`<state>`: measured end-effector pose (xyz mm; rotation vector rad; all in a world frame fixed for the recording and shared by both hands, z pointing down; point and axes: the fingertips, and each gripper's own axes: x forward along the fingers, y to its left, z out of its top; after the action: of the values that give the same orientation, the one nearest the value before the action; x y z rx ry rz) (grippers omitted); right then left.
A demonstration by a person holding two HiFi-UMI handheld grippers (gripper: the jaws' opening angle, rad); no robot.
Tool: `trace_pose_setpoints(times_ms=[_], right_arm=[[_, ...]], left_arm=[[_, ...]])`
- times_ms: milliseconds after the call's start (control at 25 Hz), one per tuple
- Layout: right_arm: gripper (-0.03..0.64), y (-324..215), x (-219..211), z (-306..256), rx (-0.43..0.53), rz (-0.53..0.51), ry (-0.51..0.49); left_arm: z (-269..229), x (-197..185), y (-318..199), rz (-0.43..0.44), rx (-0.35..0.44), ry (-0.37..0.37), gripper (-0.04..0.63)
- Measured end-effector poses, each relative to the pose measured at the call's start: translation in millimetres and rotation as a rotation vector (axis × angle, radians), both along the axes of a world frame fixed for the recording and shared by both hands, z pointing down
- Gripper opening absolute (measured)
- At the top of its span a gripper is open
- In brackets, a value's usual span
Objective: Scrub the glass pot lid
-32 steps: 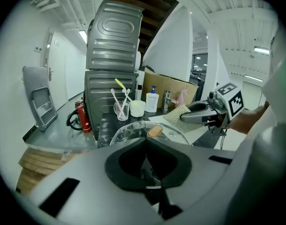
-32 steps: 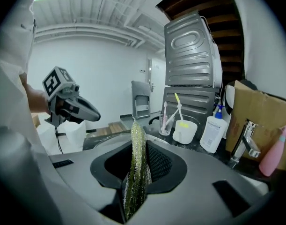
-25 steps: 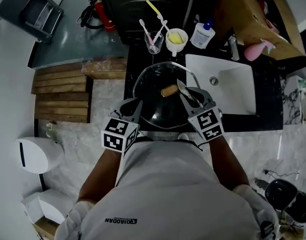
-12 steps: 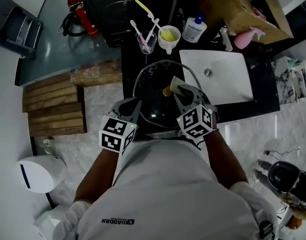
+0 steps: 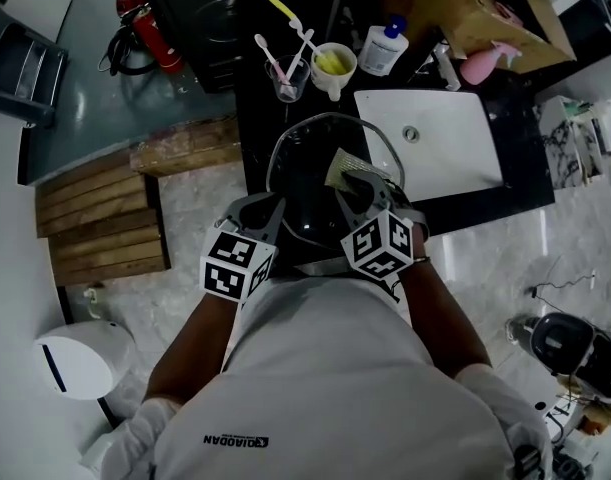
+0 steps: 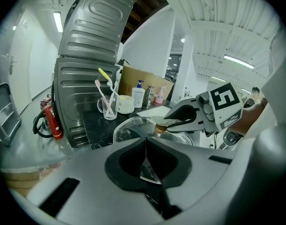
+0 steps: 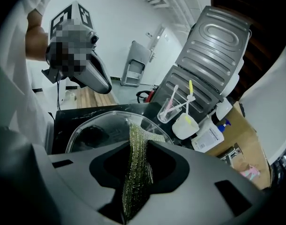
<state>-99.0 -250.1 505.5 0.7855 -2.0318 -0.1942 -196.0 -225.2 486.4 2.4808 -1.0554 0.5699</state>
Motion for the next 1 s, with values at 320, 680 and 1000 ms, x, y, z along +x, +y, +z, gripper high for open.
trace_pose_setpoints(times_ms=[320,680,1000], right_arm=[[0.104,14,-19,1,-0.019,-0.013,-0.025],[0.112,31,-38,-3,-0.081,-0.058,-0.093],[0.095,47,-47,-24,-0.116,-0.123,-0.210]], left_arm=[[2,-2,3,0.032,-0.002,0.001,0.018],[4,-3,5,0.039,-0.006,-0.003,0.018],[3,3,10,0.017,-0.010,-0.007,0.018]])
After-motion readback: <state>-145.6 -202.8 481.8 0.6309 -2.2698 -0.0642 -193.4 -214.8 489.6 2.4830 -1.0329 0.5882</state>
